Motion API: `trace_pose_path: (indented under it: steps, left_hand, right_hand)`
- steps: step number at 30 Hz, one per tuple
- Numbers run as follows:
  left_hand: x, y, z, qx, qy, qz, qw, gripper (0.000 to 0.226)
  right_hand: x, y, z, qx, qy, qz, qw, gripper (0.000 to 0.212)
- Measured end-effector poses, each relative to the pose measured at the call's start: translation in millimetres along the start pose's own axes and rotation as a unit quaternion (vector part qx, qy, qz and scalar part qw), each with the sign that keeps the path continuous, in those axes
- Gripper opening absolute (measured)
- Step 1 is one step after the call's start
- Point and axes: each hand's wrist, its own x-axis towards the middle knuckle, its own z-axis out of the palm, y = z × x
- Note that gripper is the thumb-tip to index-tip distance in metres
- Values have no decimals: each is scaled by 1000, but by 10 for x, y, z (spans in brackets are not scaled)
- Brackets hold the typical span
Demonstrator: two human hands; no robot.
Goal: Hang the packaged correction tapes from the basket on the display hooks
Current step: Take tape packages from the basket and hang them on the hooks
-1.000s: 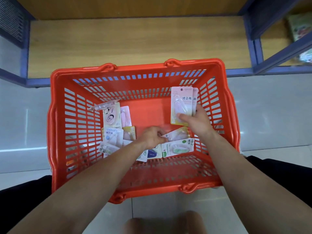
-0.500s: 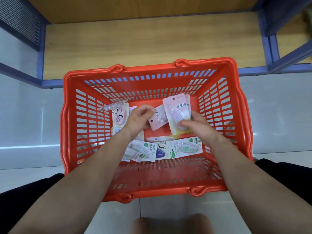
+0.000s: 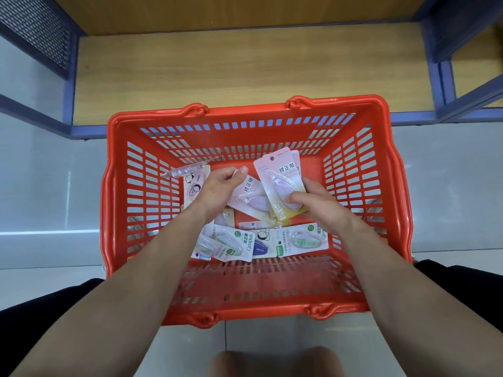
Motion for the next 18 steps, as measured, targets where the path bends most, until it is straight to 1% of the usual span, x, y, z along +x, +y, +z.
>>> trace_pose_path:
  steps: [3,4,5,7,9,12,13,15,16,18]
  left_hand:
    - [17,22,1,-22,26,-8,999,21]
    - [14,31,-6,-31,32,-4,999,15]
    - [19,37,-10,-47,35,-5,998,21]
    - [17,60,-3,-78,39,-17,996,40]
    - [-24,112,21,-111,40,-21,993,46]
    - [-147,196,42,-145,46,-17,988,37]
    - [-207,237,43,-147,49,-12,988,33]
    - [-353,324,35,-139,64,3,988,23]
    - [-434,381,21,-134,73,12,988,18]
    - [-535,466,-11,-122,85,25,989,16]
  right_hand:
    - [-4,-7,22,10,3,2,1000,43]
    - [-6,-11,24,19,5,3,1000,42]
    - [-5,-17,24,28,5,3,1000,41]
    - [-8,-42,26,41,11,1,999,44]
    - [-35,-83,63,59,26,-6,998,48]
    - [-93,-163,169,108,48,-17,993,55]
    - [-122,-194,215,120,48,-23,991,51]
    - [-219,-259,307,141,38,-35,989,36]
    - [-281,-297,346,147,32,-41,988,33]
    - [-363,-367,406,152,22,-49,987,42]
